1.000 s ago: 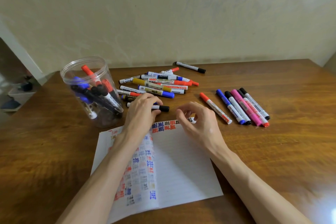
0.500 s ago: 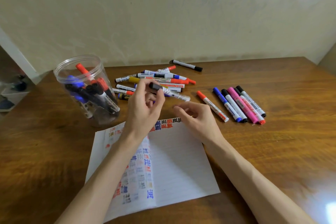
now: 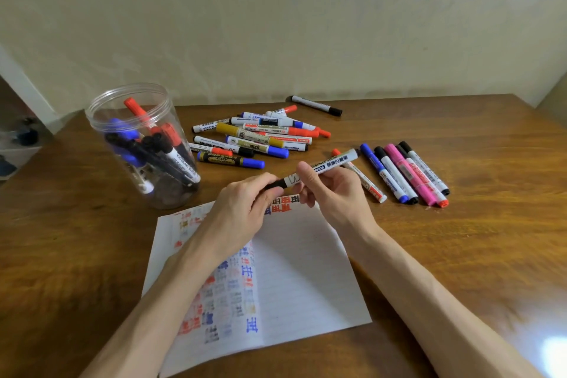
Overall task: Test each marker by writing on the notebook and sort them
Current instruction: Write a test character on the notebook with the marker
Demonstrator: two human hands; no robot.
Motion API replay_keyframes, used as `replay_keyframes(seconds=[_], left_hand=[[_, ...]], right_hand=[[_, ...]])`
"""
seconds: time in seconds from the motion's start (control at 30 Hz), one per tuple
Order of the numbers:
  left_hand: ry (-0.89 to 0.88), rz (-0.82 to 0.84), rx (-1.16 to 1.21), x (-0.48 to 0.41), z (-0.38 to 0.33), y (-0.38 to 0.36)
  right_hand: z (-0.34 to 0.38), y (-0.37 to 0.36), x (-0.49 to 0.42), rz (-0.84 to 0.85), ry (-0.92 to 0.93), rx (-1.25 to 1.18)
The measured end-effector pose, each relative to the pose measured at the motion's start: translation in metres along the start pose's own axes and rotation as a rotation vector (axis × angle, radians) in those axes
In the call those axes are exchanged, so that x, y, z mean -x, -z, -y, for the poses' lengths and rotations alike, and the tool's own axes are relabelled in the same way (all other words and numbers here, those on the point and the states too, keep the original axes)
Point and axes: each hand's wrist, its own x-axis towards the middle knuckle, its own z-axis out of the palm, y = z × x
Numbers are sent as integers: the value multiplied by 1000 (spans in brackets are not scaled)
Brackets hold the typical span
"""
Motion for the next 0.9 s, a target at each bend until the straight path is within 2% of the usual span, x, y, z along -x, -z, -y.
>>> replay_keyframes(seconds=[0.13, 0.33, 0.47, 0.63, 0.77, 0.9], left_hand=[[48, 106, 125, 4, 3, 7], [76, 247, 365, 1, -4, 17], [155, 326, 569, 3, -7, 22], [96, 174, 383, 5, -6, 12], [-12, 5, 101, 8, -4, 3], [-47, 17, 13, 9, -3, 1]], right_hand=[[4, 3, 3, 61, 105, 82], [14, 10, 7, 120, 160, 104], [14, 11, 7, 138, 172, 64], [7, 6, 7, 90, 131, 75], [6, -3, 10, 52, 81, 16], [0, -2, 7, 40, 71, 10]])
